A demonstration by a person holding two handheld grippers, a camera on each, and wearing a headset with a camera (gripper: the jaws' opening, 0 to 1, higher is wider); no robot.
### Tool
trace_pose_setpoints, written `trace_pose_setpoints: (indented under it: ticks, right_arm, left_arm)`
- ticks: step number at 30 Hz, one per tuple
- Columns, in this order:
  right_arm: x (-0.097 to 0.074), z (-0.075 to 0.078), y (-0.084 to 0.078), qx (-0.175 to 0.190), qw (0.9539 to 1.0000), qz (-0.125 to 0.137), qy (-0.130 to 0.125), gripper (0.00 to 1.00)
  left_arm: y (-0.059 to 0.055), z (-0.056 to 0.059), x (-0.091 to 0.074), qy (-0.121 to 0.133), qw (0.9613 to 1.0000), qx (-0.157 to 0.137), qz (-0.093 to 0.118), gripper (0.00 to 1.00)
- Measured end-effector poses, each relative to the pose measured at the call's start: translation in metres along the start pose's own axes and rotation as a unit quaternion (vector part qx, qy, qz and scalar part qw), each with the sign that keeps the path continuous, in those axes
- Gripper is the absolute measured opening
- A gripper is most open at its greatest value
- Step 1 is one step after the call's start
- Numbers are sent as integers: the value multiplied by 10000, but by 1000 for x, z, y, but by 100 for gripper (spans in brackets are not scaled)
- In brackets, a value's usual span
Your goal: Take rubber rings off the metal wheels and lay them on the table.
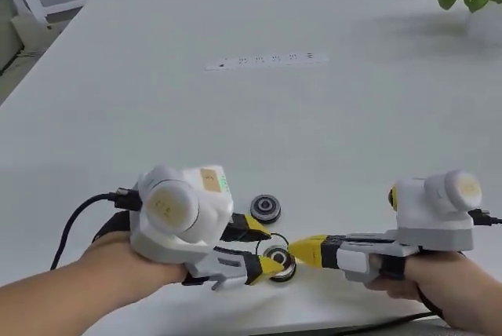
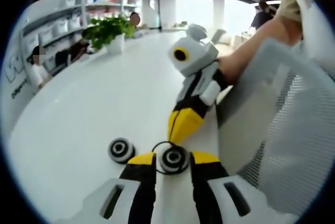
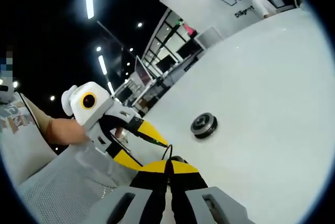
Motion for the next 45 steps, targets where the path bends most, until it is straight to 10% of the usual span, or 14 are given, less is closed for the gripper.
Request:
trace_pose_setpoints:
  ticks: [27, 45]
  right_arm:
    - [7, -22, 22, -288, 9991, -173, 260, 0]
    - [38, -30, 32, -799, 9927, -816, 383, 0]
  left_arm:
    - [-7, -4, -75, 514, 9961, -590, 400, 44]
    - [-27, -1, -105, 875, 9916, -899, 306, 49]
Point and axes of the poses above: the centre of the closed fingertips' face, and the gripper's own axes: x roughly forward along the fingers, z roughly to its right, y roughly out of its top, the point moved 8 cm from there along -x, roughly backward along the fingers, and after that the axes turned 10 degrees about x, right-handed, at the moved point
